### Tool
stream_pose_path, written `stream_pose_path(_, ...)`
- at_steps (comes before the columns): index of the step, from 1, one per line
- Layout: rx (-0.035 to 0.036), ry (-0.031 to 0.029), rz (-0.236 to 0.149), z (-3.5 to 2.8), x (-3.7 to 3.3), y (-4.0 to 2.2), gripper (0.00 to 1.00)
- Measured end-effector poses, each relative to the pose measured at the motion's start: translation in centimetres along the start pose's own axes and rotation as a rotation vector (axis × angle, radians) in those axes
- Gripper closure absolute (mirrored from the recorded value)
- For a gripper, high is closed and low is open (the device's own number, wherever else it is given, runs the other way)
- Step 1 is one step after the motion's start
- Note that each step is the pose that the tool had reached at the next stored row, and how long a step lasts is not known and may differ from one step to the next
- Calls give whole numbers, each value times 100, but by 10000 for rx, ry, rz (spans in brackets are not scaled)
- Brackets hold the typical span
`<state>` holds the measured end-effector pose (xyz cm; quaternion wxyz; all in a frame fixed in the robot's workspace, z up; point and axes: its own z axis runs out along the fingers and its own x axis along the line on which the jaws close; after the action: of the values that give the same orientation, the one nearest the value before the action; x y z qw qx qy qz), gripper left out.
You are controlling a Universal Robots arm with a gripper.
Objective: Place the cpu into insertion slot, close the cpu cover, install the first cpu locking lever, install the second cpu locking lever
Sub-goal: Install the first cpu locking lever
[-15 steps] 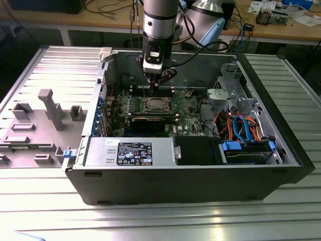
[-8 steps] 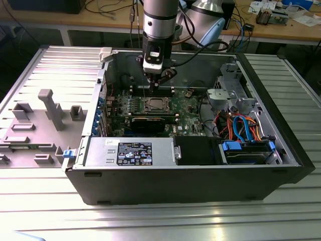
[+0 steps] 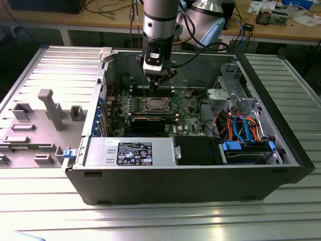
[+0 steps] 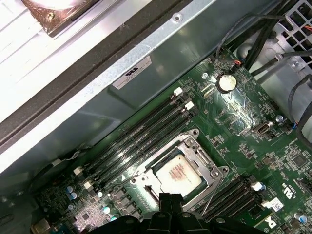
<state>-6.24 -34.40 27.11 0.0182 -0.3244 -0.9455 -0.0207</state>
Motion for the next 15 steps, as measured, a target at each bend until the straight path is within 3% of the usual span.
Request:
stream_pose_path(4,35,20,-723,1,0,0,89)
stream_pose_path(5,53,32,-1142,2,0,0,89)
stream_pose_path(7,72,42,-1536,2,0,0,89)
stream_pose_path(10,87,52,-1866,3,10,-7,89)
stream_pose_path(15,90,53,-1908,3,23,-18,89)
